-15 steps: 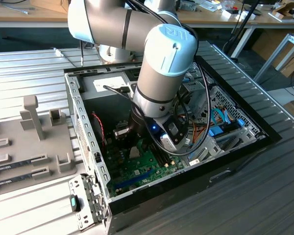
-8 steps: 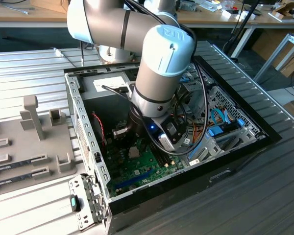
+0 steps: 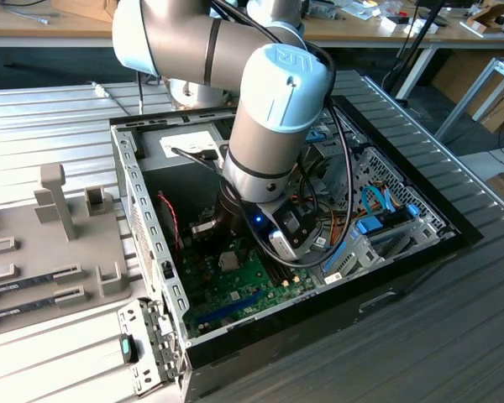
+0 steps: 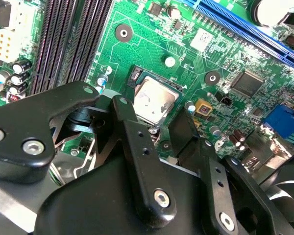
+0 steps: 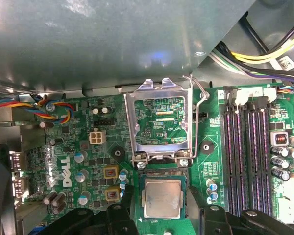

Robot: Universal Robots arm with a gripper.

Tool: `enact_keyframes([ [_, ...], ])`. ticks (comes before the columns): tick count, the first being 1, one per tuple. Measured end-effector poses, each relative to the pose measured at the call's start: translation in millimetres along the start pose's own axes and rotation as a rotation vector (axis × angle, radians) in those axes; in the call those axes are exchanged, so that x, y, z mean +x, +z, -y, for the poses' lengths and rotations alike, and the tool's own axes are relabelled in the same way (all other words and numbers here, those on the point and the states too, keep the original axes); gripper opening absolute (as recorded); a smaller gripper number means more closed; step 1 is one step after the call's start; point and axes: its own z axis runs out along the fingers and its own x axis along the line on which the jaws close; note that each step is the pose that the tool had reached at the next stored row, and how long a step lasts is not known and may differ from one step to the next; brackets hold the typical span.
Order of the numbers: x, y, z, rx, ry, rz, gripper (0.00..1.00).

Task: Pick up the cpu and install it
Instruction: 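Place the cpu into insertion slot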

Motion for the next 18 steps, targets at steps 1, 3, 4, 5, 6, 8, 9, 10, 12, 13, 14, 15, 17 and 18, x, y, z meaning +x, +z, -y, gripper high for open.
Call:
enact_keyframes([
  [1,-0.2,0.1,0.0,0.0000,0.000,0.0000,0.55],
  [3,-0.5,0.5,0.0,0.0000,0.000,0.0000,0.55],
  [4,-0.5,0.6,0.0,0.0000,0.001,0.0000,0.55],
  [5,-0.5,0.6,0.0,-0.0001,0.003,-0.0001,0.55],
  [6,-0.5,0.7,0.0,-0.0002,0.005,-0.0001,0.55],
  [8,-0.6,0.7,0.0,-0.0002,0.006,-0.0001,0.55],
  [9,-0.6,0.7,0.0,-0.0003,0.006,-0.0001,0.55],
  [10,-0.6,0.7,0.0,-0.0003,0.006,-0.0001,0.55],
  [12,-0.6,0.7,0.0,-0.0003,0.006,-0.0001,0.55],
  [13,-0.7,0.7,0.0,-0.0003,0.006,-0.0001,0.55],
  [14,-0.7,0.7,0.0,-0.0003,0.006,-0.0001,0.53],
  [15,-0.7,0.7,0.0,-0.0003,0.006,0.0000,0.47],
  [17,-0.8,0.6,0.0,-0.0001,0.006,-0.0003,0.47],
  [18,-0.8,0.6,0.0,-0.0002,0.006,-0.0001,0.40],
])
